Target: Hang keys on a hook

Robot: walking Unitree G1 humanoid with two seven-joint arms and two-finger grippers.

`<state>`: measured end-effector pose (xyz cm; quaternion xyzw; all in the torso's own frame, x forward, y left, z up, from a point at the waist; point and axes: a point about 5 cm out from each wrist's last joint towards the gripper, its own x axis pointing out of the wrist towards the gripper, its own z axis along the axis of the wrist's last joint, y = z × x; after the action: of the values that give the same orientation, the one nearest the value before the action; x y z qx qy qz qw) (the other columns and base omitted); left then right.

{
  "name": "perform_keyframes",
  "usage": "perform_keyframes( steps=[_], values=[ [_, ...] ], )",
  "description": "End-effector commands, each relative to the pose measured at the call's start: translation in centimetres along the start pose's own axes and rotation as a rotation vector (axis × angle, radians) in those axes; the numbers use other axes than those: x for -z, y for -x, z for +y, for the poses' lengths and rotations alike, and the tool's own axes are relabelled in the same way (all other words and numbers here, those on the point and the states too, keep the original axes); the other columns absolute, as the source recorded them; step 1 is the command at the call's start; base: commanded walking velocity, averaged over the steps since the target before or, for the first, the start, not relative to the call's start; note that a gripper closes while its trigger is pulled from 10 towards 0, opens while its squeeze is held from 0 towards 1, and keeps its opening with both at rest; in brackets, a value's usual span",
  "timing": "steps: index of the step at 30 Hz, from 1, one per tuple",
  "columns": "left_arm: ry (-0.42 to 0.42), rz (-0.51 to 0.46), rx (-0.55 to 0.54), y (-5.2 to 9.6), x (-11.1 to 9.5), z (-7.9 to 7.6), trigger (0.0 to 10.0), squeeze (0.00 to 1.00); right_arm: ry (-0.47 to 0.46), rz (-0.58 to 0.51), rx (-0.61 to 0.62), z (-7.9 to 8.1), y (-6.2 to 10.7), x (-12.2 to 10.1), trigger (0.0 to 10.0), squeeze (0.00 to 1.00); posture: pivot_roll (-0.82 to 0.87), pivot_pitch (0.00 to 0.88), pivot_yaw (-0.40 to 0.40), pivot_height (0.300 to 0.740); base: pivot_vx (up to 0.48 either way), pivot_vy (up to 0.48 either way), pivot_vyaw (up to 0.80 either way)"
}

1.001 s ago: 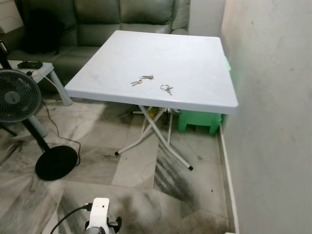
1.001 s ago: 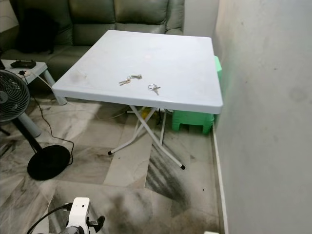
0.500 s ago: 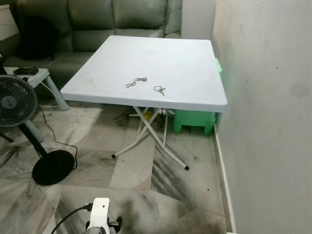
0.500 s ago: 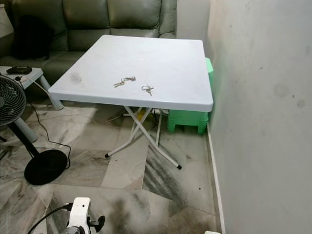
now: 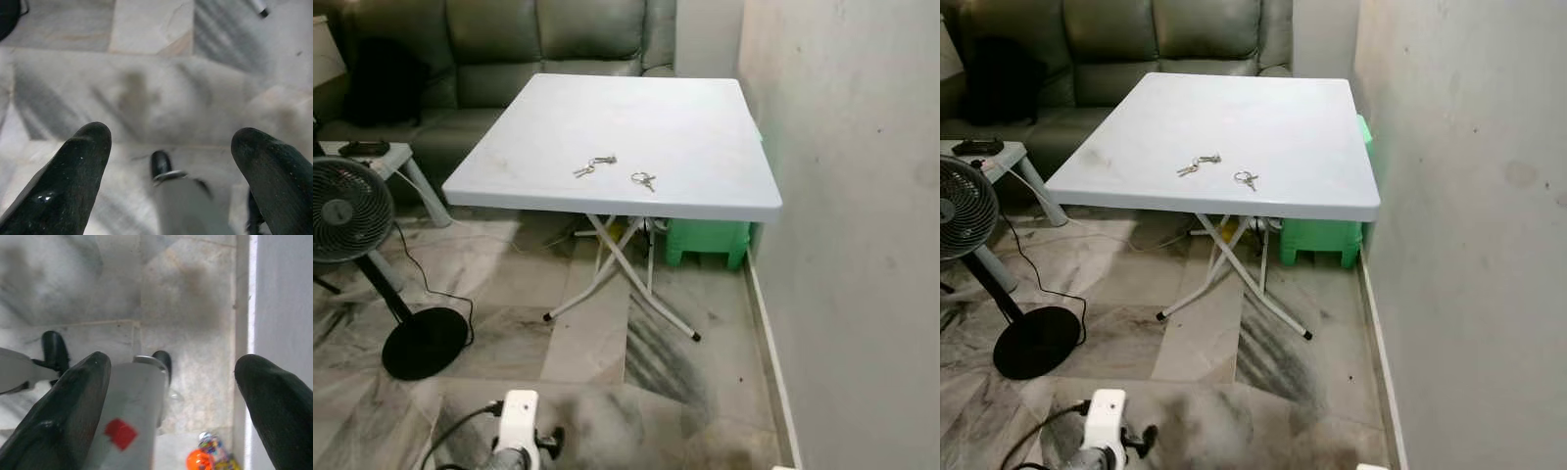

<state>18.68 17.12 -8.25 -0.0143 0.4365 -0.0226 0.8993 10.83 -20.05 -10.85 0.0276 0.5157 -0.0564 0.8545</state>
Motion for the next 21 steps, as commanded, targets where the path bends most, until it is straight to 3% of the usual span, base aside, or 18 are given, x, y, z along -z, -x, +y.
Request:
perform_keyframes(
  steps=[1, 21],
  values=[
    [-0.008, -0.011, -0.015, -0.04, -0.47, 0.46, 10.0, 0.00, -0.011, 0.030, -0.006, 0.25, 0.11, 0.75, 10.0, 0.00, -0.05, 0.000, 0.018, 0.740, 0.000, 0.000, 0.00],
    [0.000, -0.025, -0.015, -0.09, -0.76, 0.41, 10.0, 0.00, -0.021, 0.031, -0.005, 0.25, 0.12, 0.82, 10.0, 0.00, -0.05, 0.000, 0.022, 0.740, 0.000, 0.000, 0.00]
  ],
)
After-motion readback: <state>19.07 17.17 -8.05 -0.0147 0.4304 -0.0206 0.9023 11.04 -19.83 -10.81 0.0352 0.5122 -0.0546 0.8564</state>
